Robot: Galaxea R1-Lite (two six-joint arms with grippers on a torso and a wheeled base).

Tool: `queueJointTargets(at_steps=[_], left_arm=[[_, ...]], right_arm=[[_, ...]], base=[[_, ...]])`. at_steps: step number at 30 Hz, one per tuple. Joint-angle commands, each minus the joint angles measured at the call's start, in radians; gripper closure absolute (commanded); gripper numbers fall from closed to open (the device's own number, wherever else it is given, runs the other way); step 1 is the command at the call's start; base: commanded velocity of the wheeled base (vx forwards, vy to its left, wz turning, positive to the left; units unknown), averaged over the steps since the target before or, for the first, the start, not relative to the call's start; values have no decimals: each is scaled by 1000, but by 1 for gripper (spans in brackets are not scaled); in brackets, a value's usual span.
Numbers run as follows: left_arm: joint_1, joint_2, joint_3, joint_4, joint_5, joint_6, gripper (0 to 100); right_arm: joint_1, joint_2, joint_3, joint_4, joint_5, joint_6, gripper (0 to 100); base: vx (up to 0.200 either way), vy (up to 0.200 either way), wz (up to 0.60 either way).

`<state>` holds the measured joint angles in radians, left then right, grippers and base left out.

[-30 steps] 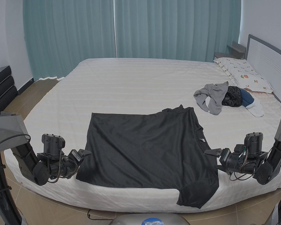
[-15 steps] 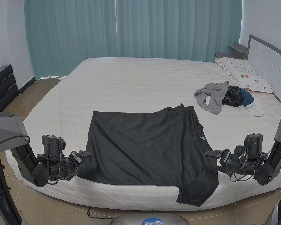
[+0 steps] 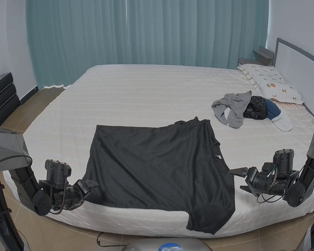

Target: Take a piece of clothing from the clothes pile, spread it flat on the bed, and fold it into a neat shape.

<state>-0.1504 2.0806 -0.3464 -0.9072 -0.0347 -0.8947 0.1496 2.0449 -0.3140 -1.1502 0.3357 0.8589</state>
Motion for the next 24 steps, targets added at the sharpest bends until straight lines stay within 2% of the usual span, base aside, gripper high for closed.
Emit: queueJointTargets(at_steps=[1,11,14,15,24], left_arm=[[22,33,-2,-2,29,11,0],[78,118,-54,-4,48,25,0],[78,141,-66,-5,48,26,0],[78,142,-69,-5,48,30,100],[97,121,-56,-1,50,71,100]], right_arm=[[1,0,1,0,0,0,0],[2,0,9,0,-7,-5,0],[-1,-5,21,-17,-9,-35,0],[-1,-6,33,-26,-9,-52,0],[4,18,113,-31,-12,-227,0]], base=[[0,0,0],[0,0,0],[0,0,0],[0,0,0],[0,0,0]])
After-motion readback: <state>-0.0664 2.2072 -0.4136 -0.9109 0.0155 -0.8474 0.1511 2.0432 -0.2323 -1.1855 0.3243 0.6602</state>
